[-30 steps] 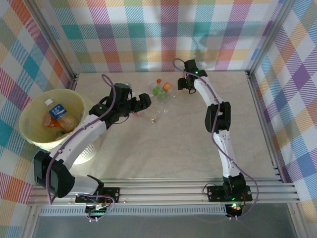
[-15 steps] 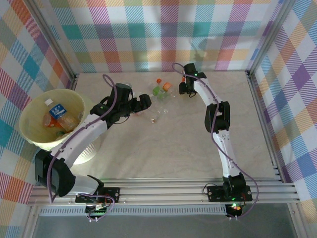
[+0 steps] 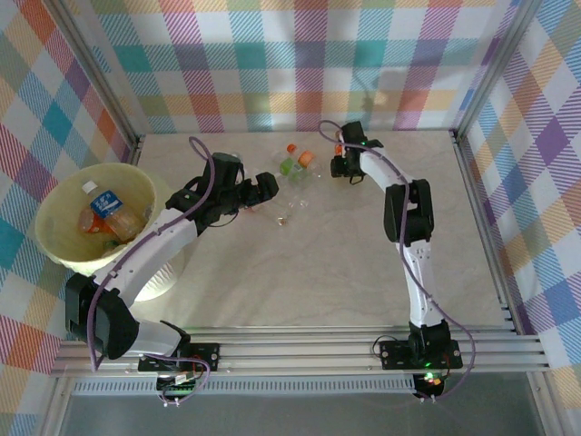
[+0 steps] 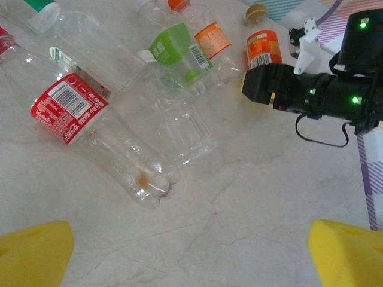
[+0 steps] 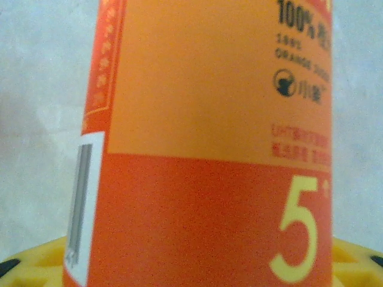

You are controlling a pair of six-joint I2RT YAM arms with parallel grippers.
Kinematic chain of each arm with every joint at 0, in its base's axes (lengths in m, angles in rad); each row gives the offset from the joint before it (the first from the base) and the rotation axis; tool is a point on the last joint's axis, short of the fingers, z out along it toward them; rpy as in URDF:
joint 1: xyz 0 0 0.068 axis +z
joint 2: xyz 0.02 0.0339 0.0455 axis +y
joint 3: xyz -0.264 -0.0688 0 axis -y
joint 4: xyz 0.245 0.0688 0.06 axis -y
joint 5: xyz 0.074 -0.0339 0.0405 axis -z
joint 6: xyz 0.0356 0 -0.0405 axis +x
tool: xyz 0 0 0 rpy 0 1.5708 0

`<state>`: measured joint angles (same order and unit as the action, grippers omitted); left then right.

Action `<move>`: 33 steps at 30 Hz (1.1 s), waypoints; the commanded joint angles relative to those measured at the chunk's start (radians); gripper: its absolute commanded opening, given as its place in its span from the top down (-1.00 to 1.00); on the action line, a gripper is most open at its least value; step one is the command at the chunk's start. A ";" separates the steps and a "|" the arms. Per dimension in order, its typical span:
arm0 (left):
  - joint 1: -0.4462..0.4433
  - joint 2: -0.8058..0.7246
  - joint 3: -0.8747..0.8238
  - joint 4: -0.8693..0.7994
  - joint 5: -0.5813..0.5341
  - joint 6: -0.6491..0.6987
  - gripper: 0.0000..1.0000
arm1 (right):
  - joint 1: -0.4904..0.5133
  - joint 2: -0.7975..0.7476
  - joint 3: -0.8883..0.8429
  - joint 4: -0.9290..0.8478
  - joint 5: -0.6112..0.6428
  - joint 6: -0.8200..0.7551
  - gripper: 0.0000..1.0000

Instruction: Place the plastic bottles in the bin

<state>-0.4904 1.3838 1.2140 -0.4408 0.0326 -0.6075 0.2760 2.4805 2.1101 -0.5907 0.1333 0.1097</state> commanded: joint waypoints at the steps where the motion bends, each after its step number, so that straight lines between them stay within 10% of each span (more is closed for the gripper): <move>1: -0.010 0.016 0.000 0.024 0.042 -0.019 -1.00 | 0.000 -0.135 -0.162 0.129 -0.054 0.057 0.10; 17: -0.017 0.095 -0.018 0.293 0.332 -0.119 -1.00 | 0.015 -0.884 -1.101 0.545 -0.239 0.085 0.16; 33: -0.089 0.181 0.011 0.526 0.392 -0.156 -1.00 | 0.132 -1.221 -1.295 0.646 -0.619 0.137 0.14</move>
<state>-0.5682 1.5600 1.2015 0.0196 0.4290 -0.7563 0.3798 1.2793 0.8227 -0.0097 -0.3981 0.2291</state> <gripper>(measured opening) 0.998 0.573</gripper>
